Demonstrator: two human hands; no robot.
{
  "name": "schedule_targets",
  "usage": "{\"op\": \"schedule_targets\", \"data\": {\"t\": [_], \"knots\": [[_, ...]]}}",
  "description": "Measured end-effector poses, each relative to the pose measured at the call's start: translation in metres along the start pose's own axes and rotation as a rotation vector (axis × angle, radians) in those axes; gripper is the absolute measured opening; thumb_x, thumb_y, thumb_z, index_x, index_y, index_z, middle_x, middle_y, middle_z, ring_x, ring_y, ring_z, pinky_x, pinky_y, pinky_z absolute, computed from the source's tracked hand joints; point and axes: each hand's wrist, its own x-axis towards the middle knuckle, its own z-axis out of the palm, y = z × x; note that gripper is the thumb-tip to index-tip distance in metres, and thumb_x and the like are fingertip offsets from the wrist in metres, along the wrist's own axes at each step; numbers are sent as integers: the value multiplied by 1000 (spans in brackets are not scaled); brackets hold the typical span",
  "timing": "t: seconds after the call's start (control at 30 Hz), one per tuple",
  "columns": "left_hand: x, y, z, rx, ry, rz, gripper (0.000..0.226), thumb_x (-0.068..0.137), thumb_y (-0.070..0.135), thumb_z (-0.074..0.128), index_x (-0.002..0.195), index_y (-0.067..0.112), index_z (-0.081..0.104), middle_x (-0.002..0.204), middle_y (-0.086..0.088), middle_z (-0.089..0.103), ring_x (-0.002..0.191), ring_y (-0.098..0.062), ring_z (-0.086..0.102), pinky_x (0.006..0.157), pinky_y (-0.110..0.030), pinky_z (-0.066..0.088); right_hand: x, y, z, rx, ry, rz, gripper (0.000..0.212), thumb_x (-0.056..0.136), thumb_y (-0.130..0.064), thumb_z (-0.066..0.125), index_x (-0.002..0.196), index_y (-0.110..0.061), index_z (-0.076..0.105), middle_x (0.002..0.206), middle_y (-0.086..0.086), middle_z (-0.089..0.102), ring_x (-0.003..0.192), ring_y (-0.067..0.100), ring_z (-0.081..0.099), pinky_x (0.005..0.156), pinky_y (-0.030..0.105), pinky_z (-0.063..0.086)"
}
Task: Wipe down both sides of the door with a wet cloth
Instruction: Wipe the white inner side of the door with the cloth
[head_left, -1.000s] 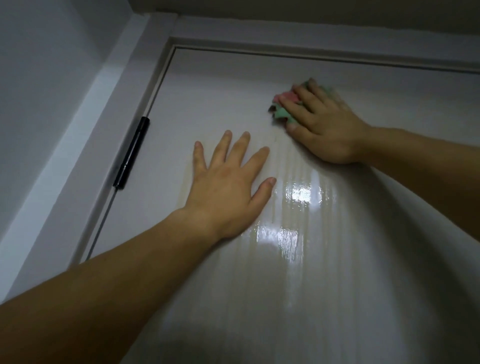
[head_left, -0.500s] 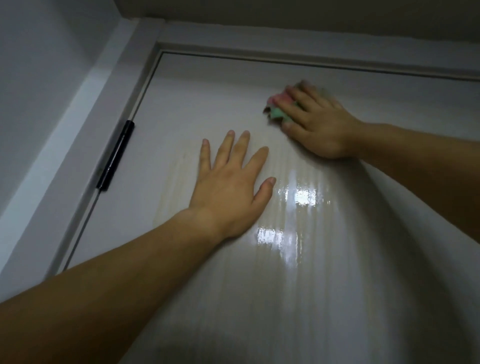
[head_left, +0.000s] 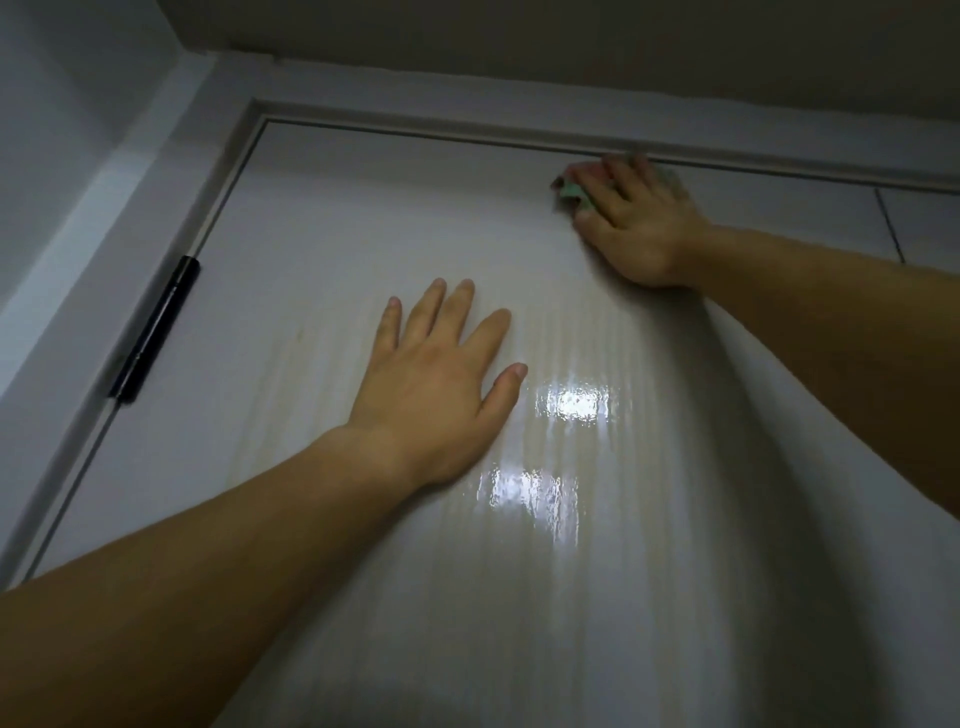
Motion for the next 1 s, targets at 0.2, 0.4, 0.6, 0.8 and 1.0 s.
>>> {"op": "schedule_targets", "data": {"t": [0.2, 0.4, 0.6, 0.8, 1.0], "knots": [[3, 15, 1, 6, 21, -29, 73, 96, 64, 9, 161, 32, 21, 174, -7, 6, 161, -27, -3, 129, -55, -4, -57, -13, 24, 7, 45, -263, 68, 98, -68, 7, 161, -43, -3, 172, -3, -7, 155, 19, -18, 125, 44, -10], [13, 38, 2, -2, 10, 34, 72, 97, 63, 11, 162, 33, 19, 175, -5, 3, 161, -26, -7, 128, -56, -6, -13, 28, 3, -12, 7, -7, 63, 104, -61, 13, 162, -39, -2, 172, 0, -8, 158, 24, -12, 126, 48, -7], [14, 56, 14, 13, -25, 44, 72, 97, 64, 9, 163, 35, 14, 175, -6, 0, 161, -24, -8, 128, -57, -5, -69, 19, 24, 17, 53, -233, 71, 95, -70, 5, 160, -43, -3, 172, -2, -7, 156, 20, -15, 122, 41, -13], [16, 61, 9, 8, -7, 4, 67, 98, 63, 13, 158, 35, 25, 173, -7, 10, 161, -26, 1, 128, -57, -1, -26, 59, 5, -8, 12, 1, 66, 102, -65, 11, 161, -39, -3, 172, 0, -8, 158, 24, -12, 126, 47, -8], [16, 84, 9, -1, 20, 36, 71, 99, 63, 12, 164, 34, 13, 175, -3, -6, 160, -22, -13, 128, -53, -8, -86, 55, 26, 14, 51, -214, 76, 92, -72, 1, 161, -40, -5, 172, -2, -7, 156, 20, -16, 126, 45, -9]]}}
